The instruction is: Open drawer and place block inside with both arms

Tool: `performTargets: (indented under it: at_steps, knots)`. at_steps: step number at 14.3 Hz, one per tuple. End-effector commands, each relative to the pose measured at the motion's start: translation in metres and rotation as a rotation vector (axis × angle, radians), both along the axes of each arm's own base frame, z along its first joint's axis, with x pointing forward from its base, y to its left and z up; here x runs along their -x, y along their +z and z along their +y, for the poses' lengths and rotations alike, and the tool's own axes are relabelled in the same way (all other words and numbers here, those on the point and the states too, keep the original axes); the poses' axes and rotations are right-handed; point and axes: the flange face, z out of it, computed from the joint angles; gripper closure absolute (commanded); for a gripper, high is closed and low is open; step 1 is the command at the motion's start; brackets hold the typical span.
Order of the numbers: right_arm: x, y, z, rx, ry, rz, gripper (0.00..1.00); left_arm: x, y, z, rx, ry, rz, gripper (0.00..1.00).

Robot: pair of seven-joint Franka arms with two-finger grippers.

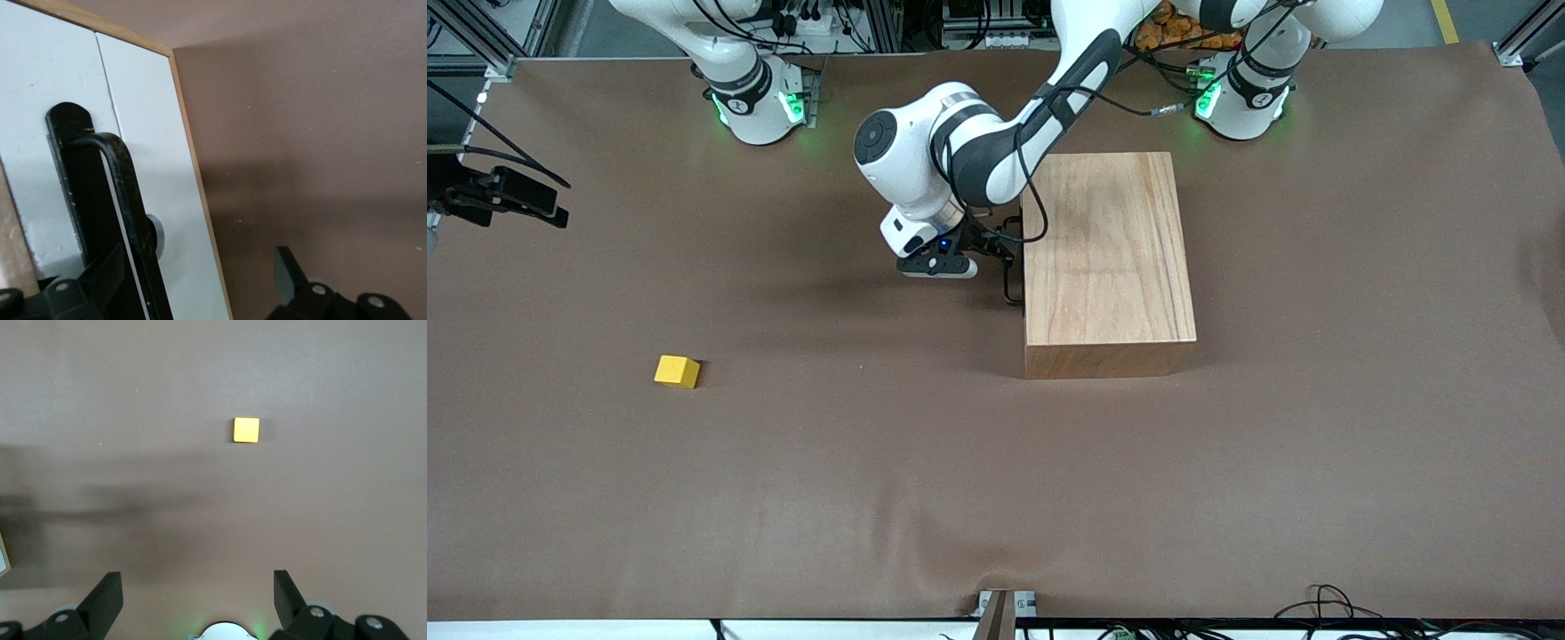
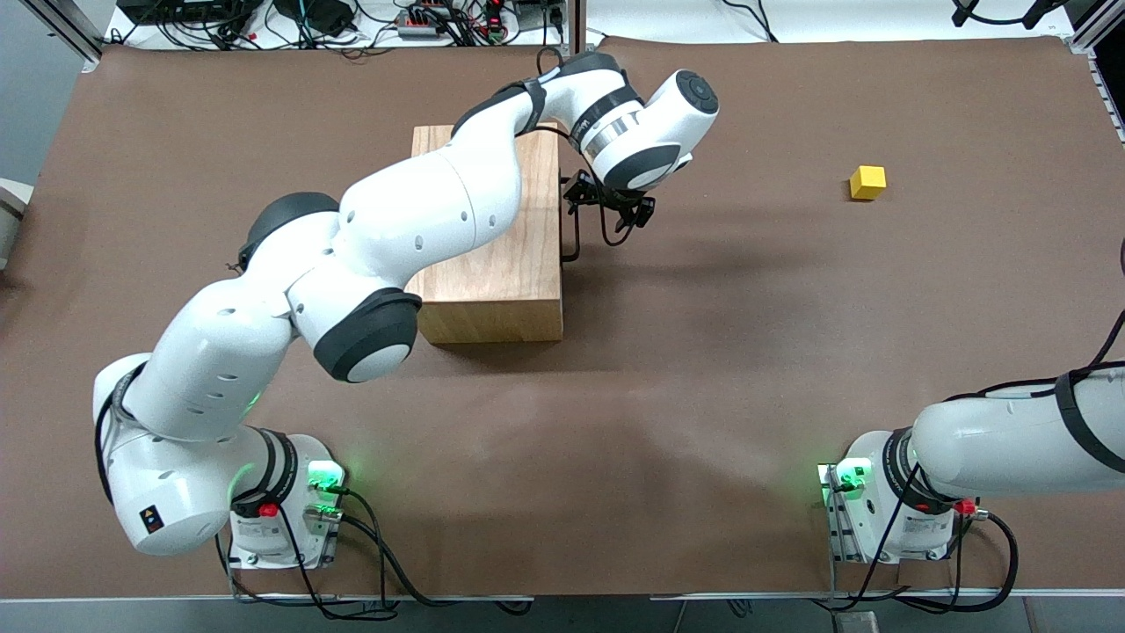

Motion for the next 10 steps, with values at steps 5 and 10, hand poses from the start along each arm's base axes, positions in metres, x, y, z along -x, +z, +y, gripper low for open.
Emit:
performTargets:
  at_steps: [5,10]
  knots:
    - [0.005,0.002,-0.003,-0.017,-0.002,0.002,0.0,-0.001,-0.016,-0.001,-0.041,-0.006,-0.021,0.0]
    - [0.005,0.003,-0.003,-0.017,-0.002,0.001,0.0,0.003,-0.015,-0.015,0.04,0.008,-0.051,0.0]
